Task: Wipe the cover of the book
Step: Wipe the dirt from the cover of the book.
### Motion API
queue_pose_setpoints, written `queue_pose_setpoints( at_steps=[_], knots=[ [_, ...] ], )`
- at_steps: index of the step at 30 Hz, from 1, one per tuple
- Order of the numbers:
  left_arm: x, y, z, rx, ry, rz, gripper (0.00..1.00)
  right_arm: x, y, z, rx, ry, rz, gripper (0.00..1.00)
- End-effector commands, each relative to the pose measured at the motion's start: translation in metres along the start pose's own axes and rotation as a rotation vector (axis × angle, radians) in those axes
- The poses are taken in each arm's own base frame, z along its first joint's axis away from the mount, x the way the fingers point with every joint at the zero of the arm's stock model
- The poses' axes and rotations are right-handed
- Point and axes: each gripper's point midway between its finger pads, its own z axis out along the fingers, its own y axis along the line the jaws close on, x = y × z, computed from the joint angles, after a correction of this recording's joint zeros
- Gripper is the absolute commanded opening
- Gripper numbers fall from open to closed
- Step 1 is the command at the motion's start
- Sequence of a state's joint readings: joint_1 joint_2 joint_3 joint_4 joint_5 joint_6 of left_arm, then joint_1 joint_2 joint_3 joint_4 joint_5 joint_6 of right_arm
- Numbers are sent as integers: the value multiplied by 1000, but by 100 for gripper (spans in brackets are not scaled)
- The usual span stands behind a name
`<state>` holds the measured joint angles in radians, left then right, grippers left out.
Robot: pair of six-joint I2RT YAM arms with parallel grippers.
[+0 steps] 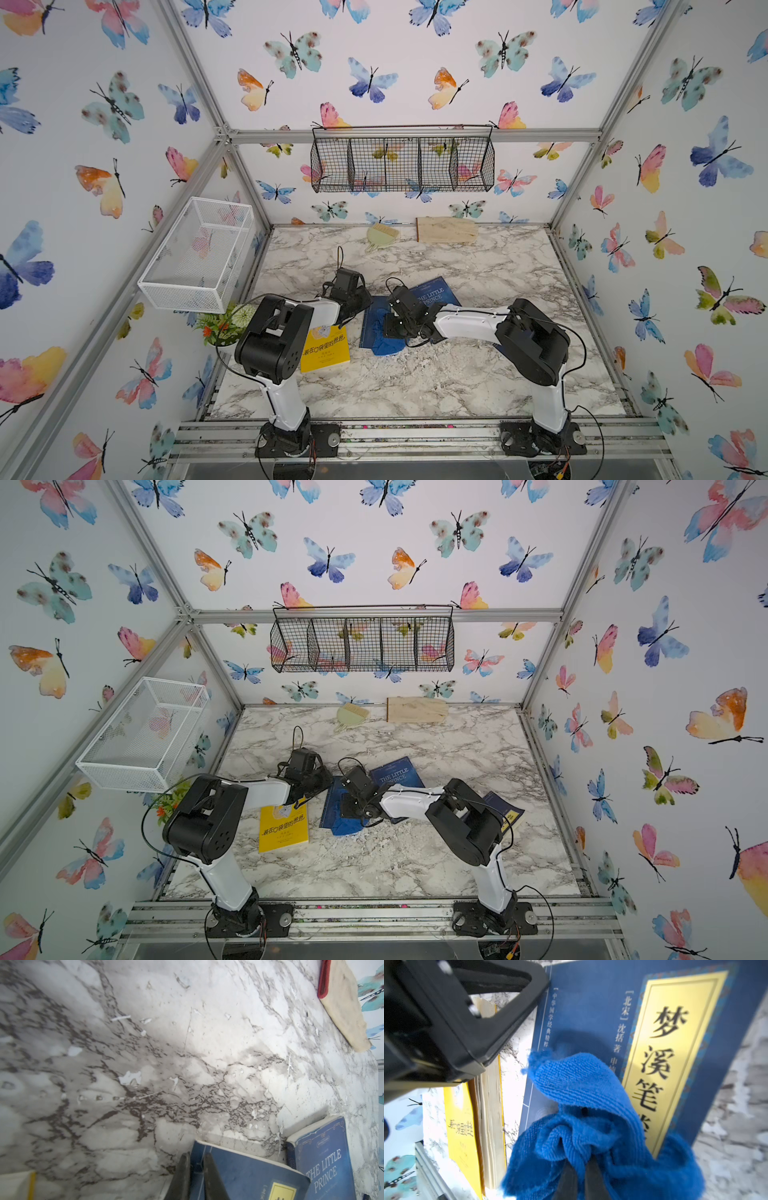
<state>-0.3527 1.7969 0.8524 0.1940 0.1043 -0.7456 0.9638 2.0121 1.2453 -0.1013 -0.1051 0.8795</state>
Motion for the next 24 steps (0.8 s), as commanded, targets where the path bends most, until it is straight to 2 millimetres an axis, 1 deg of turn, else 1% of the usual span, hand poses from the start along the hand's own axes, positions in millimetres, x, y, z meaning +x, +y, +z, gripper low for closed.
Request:
queue_pose_setpoints(
  at_steps=[1,3,5,8,11,16,18,21,24],
  knots=[
    [37,29,8,-77,123,-11,14,80,-67,40,248,252,14,1],
    [37,28,7,-75,123,-11,14,80,-59,47,253,264,-7,1],
    [37,28,7,-76,122,-12,14,80,-55,50,244,268,-12,1],
    [36,28,7,-74,121,-12,14,77,-62,47,277,255,-20,1],
    [37,28,8,-74,125,-11,14,72,-82,35,344,235,-30,1],
    [38,28,8,-74,125,-11,14,66,-130,11,403,218,39,1],
    [38,28,9,-74,128,-13,14,63,-139,6,400,211,66,1],
    [38,28,10,-73,132,-13,14,58,-132,9,380,212,67,1],
    [38,27,9,-71,130,-12,14,49,-119,19,347,220,63,1]
  ],
)
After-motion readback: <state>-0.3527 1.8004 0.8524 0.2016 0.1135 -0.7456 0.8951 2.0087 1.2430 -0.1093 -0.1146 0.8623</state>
